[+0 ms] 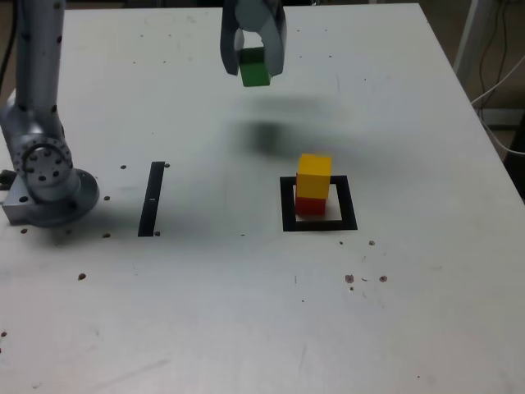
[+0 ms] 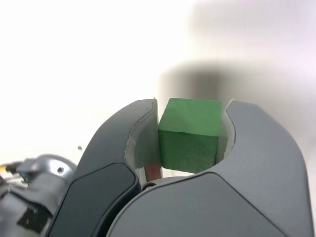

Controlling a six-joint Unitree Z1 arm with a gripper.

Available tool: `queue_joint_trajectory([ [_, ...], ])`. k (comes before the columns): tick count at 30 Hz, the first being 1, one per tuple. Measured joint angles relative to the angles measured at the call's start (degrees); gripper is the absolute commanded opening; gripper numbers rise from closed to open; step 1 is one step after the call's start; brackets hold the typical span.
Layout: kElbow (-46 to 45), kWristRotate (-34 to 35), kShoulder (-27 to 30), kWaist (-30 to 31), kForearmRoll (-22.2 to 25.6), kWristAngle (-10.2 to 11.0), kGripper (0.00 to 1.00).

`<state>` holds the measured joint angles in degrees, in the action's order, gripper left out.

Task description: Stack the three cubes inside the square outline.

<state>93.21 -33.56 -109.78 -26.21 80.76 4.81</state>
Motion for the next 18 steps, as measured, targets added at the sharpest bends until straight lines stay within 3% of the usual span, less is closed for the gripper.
queue_joint_trajectory([
  [9,0.16,7.76,2.32,12.47,3.04,-2.1,0.24],
  [18,2.9,12.93,2.16,20.61,5.25,-2.95,0.24],
])
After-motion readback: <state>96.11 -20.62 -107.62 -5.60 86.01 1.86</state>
